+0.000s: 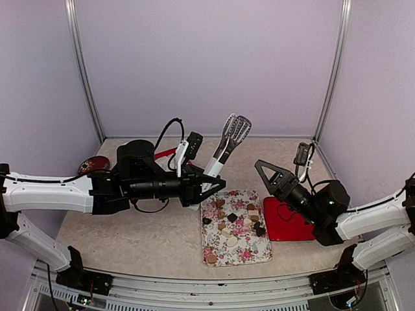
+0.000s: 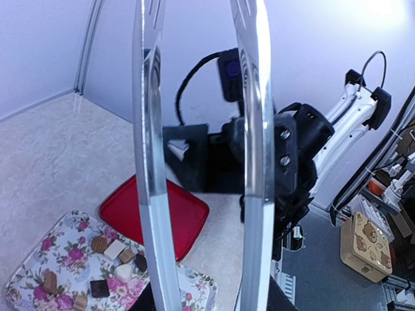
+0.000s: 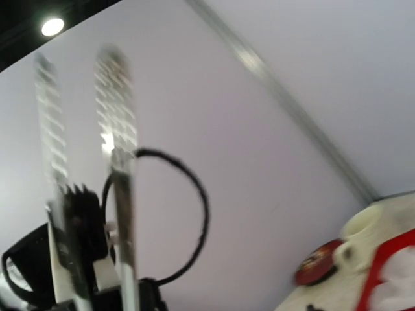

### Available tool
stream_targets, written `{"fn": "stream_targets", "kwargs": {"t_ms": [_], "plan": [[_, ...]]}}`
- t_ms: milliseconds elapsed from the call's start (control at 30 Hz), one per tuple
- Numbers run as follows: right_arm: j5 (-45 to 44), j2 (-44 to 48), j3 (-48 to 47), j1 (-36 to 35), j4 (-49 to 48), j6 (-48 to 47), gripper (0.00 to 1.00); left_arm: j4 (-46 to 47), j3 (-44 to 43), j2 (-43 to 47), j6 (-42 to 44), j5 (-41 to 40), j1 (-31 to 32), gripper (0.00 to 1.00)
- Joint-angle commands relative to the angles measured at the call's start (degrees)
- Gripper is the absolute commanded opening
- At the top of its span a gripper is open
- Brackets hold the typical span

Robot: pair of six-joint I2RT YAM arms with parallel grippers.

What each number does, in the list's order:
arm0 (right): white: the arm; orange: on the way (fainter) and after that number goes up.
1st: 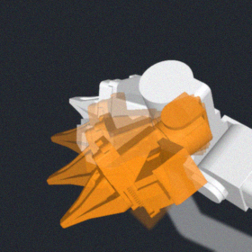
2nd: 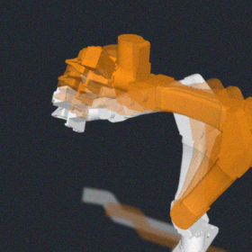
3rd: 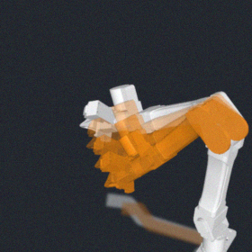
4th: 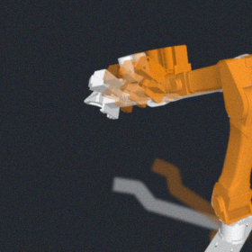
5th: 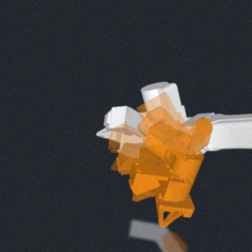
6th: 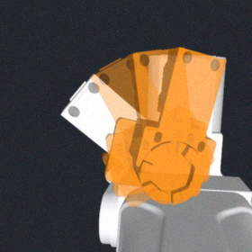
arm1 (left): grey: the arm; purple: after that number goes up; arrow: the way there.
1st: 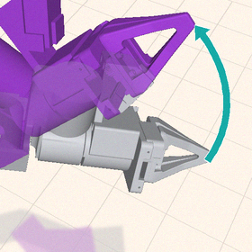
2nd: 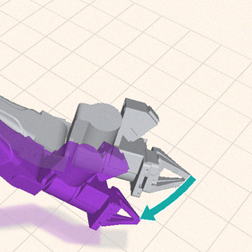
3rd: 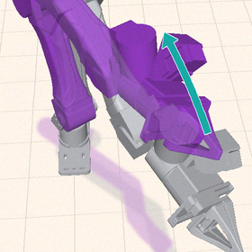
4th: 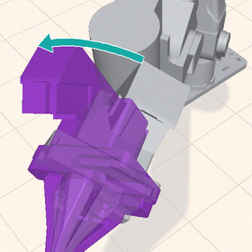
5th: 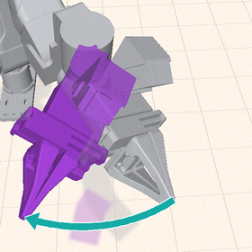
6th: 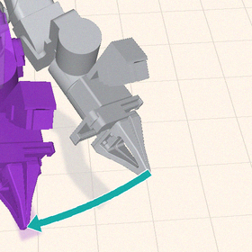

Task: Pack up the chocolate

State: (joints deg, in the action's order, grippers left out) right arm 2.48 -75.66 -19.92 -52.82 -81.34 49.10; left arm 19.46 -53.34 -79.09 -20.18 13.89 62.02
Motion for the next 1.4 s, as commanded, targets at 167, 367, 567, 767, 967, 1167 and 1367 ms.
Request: {"fn": "stream_targets", "kwargs": {"t_ms": [167,367,567,767,967,1167,1367], "plan": [[-8.49,29.85,2.0,4.07,46.19,-16.94,0.7,-25.34,-0.78,5.66,1.0,-8.3,-3.49,0.36],[-12.42,44.97,1.59,5.6,67.12,-22.03,0.79,-33.65,-0.6,7.54,-0.44,-11.93,-4.87,0.4],[-10.86,43.44,-3.88,6.97,82.24,-25.31,0.82,-39.94,-1.7,6.49,-0.24,-13.66,-5.1,0.43],[-5.33,39.68,-7.02,9.83,85.85,-26.5,0.84,-44.3,-2.59,5.37,0.33,-13.18,-5.09,0.43],[7.09,37.68,-7.05,20.46,87.0,-24.88,0.85,-51.12,-5.12,0.95,2.39,-14.66,-2.27,0.43],[20.6,34.02,-5.58,29.12,84.69,-23.43,0.86,-52.89,-5.33,-2.32,3.72,-13.79,0.91,0.42],[25.56,32.46,-4.22,32.62,83.47,-24.5,0.88,-53.89,-6.06,-5.49,4.9,-12.6,1.93,0.41]]}}
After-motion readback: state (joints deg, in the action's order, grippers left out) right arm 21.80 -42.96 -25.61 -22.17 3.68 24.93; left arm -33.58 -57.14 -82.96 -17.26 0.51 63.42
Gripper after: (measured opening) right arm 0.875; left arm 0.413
